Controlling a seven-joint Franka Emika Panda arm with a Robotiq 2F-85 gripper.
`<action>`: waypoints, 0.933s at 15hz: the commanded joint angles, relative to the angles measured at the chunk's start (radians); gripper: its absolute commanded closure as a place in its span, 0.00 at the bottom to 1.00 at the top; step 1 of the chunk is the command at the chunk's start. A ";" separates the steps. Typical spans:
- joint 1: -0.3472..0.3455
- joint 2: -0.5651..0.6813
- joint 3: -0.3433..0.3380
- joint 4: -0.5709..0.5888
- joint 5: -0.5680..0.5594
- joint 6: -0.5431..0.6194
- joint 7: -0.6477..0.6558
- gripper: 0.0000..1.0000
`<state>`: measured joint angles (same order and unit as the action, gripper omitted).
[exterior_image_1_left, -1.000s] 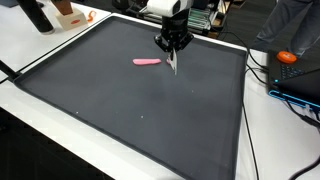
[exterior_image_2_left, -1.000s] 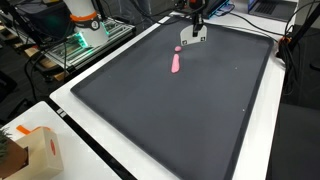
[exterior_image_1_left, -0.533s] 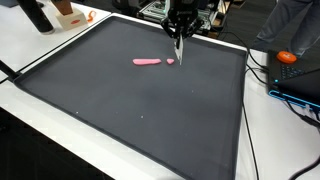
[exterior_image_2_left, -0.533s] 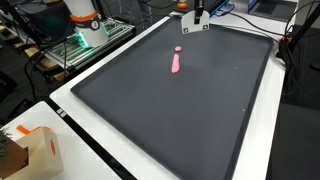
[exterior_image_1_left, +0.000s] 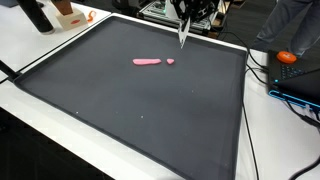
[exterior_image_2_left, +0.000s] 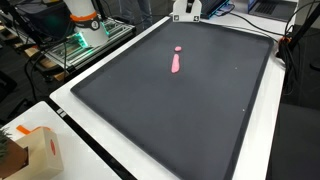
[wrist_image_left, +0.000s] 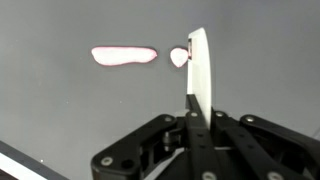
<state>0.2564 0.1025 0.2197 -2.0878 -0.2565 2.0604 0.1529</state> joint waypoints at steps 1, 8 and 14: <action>0.042 0.050 0.023 0.067 -0.063 -0.152 0.089 0.99; 0.107 0.193 0.042 0.182 -0.082 -0.338 0.121 0.99; 0.132 0.286 0.028 0.254 -0.074 -0.388 0.108 0.99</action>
<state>0.3670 0.3401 0.2610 -1.8836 -0.3146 1.7178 0.2530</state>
